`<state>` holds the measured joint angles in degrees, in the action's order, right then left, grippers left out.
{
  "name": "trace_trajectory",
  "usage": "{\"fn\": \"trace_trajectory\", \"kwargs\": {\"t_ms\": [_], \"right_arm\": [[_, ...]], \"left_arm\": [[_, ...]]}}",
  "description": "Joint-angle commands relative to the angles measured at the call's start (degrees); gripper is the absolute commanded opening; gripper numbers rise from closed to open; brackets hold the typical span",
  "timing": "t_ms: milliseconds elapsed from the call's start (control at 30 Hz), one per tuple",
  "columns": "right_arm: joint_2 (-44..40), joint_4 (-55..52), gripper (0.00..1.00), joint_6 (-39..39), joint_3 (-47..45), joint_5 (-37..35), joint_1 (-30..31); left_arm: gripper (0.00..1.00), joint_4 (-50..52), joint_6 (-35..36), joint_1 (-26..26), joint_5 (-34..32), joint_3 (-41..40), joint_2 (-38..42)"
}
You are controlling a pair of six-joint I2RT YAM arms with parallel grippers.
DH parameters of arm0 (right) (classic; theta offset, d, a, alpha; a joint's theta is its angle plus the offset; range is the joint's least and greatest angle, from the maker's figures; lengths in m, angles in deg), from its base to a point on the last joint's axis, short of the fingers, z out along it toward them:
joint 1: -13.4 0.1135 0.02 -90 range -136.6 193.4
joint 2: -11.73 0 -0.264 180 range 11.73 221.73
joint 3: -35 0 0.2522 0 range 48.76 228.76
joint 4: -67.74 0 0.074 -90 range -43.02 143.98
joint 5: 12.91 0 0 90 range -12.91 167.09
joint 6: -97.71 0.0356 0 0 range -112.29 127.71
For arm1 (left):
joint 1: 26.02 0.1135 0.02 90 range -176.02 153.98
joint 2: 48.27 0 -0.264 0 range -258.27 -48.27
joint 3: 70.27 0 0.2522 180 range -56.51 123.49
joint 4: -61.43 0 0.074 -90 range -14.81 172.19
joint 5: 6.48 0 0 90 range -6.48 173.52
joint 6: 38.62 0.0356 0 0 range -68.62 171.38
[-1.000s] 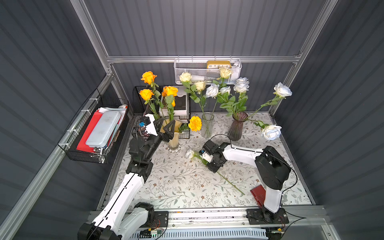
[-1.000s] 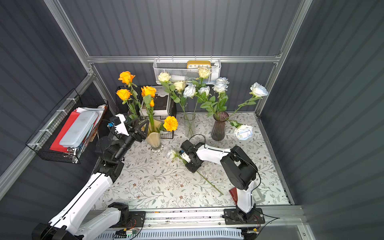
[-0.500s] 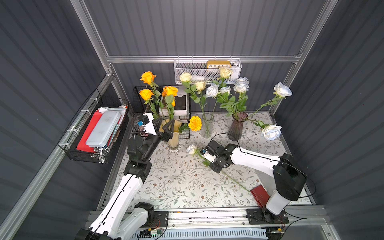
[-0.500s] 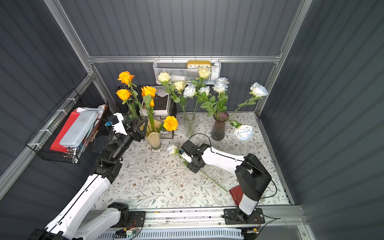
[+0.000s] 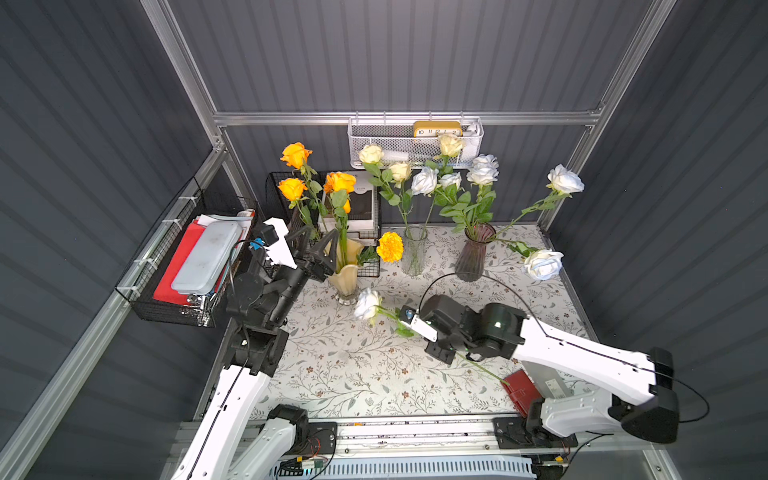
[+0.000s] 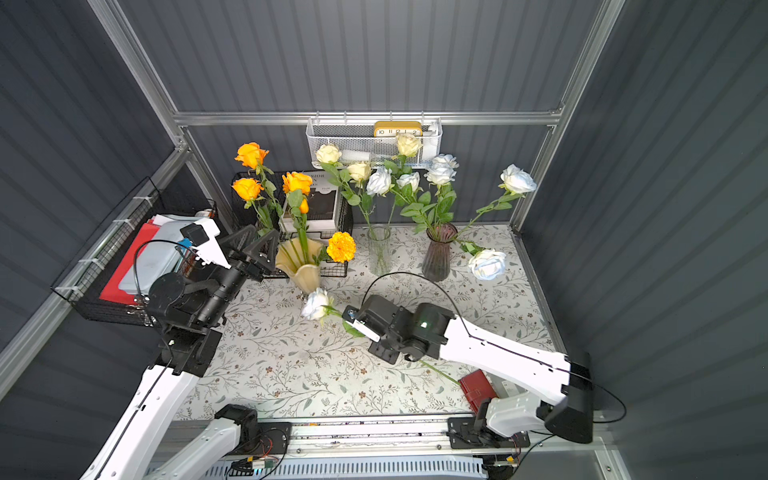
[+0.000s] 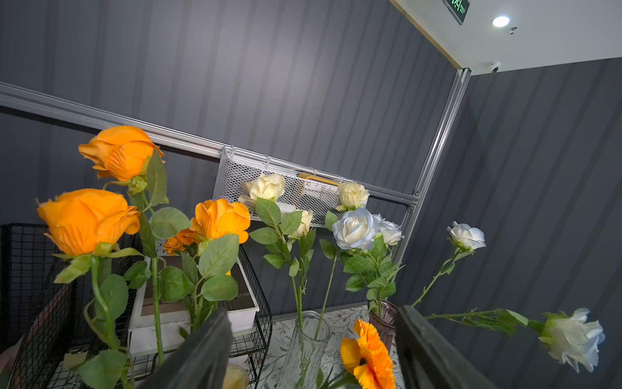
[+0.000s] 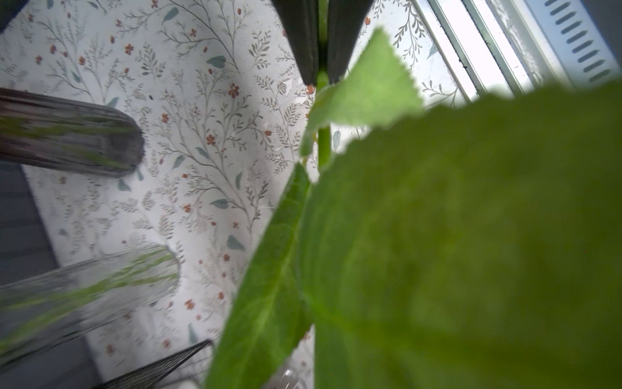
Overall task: Arrange the flowers in different vases according to their colors
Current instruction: Pick up the flower at the center of the board.
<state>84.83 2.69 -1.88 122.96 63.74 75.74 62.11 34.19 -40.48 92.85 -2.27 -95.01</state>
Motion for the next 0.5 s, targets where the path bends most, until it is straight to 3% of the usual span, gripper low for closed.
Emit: {"fn": "trace_trajectory", "kwargs": {"t_ms": [0, 200, 267, 467], "right_arm": [[-8.6, 2.9, 0.0, -0.3, 2.4, -5.3, -0.3], [-15.9, 17.4, 0.0, -3.4, 8.6, 0.8, -9.8], [-15.4, 23.6, 0.0, -4.9, 10.7, 1.4, -11.2], [-7.9, 52.6, 0.0, -17.8, 12.4, -12.5, -14.6]], "left_arm": [[0.81, 3.7, 2.1, -0.4, -2.4, 2.7, 1.8], [0.84, 6.9, 3.1, -0.4, -7.2, 3.9, 2.0], [0.87, 6.3, 3.1, -0.4, -5.1, 3.1, 2.2], [0.91, 5.4, 3.1, -0.4, -4.4, 1.0, 3.0]]}}
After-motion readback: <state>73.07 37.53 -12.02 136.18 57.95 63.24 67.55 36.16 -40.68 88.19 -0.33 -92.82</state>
